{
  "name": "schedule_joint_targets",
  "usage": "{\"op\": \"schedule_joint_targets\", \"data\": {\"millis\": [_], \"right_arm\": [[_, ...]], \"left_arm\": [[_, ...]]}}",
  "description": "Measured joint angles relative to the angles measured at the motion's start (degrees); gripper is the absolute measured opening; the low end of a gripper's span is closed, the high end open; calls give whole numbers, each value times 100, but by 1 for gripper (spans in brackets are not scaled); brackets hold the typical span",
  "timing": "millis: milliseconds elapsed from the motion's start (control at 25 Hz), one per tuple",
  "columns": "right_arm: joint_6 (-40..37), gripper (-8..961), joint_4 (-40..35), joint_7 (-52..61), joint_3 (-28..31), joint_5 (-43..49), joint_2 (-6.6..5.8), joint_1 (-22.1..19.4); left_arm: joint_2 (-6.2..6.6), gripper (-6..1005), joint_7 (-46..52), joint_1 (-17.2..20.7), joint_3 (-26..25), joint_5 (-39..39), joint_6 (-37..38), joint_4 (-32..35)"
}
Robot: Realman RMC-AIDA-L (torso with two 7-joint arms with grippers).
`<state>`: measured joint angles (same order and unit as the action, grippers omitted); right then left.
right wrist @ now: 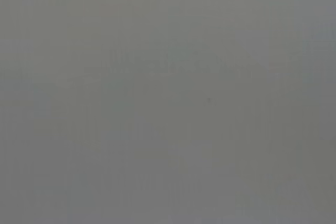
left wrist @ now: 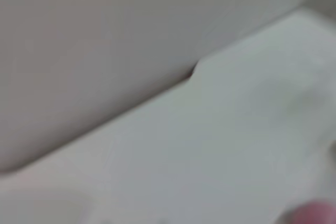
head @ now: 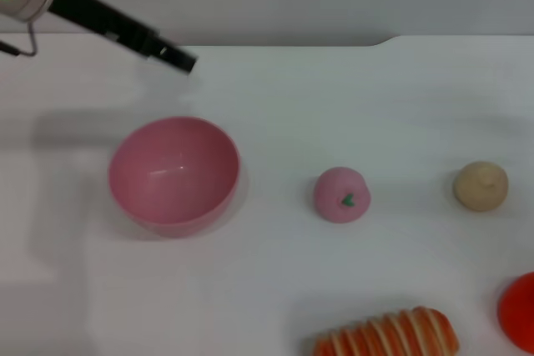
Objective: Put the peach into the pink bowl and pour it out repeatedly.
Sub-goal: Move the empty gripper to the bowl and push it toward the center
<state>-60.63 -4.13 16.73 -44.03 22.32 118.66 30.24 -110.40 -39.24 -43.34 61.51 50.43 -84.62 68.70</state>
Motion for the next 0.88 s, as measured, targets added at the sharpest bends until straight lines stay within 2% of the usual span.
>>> {"op": "schedule_joint_targets", "data": {"millis": [40, 80, 120, 160, 200, 240, 320, 440, 760, 800, 880], "right_arm": [[0, 792, -1, 0, 0, 0, -1, -5], [0, 792, -1, 1, 0, 0, -4, -8], [0, 792, -1, 0, 0, 0, -6, -8], [0, 792, -1, -1, 0, 0, -7, -9], [-4, 792, -1, -11, 0, 0, -8, -10], [-6, 792, 0, -16, 0, 0, -8, -11], [-23, 792, -1, -23, 0, 0, -9, -20], [-40, 792, 0, -22, -20, 6, -9, -32], [-47, 792, 21, -2, -153, 9, -2, -62], [-47, 792, 25, -1, -154, 9, -1, -65], [-47, 793, 38, -2, -160, 9, 3, -77]], "left_arm": [[-117, 824, 376, -159, -36, -918, -412, 250], [-117, 824, 376, -159, -36, -918, -412, 250], [-241, 824, 520, -205, -40, -1486, -610, 477], [-241, 824, 520, -205, -40, -1486, -610, 477], [-384, 824, 599, -212, -42, -1946, -735, 713], [-598, 824, 660, -181, -31, -2510, -834, 964], [-708, 824, 725, -160, 2, -2871, -861, 1030], [-747, 824, 859, -110, 127, -3085, -735, 899], [-748, 825, 994, 13, 236, -3046, -179, 419], [-750, 825, 998, 20, 239, -3045, 94, 33], [-750, 825, 998, 22, 240, -3046, 213, -160]]}}
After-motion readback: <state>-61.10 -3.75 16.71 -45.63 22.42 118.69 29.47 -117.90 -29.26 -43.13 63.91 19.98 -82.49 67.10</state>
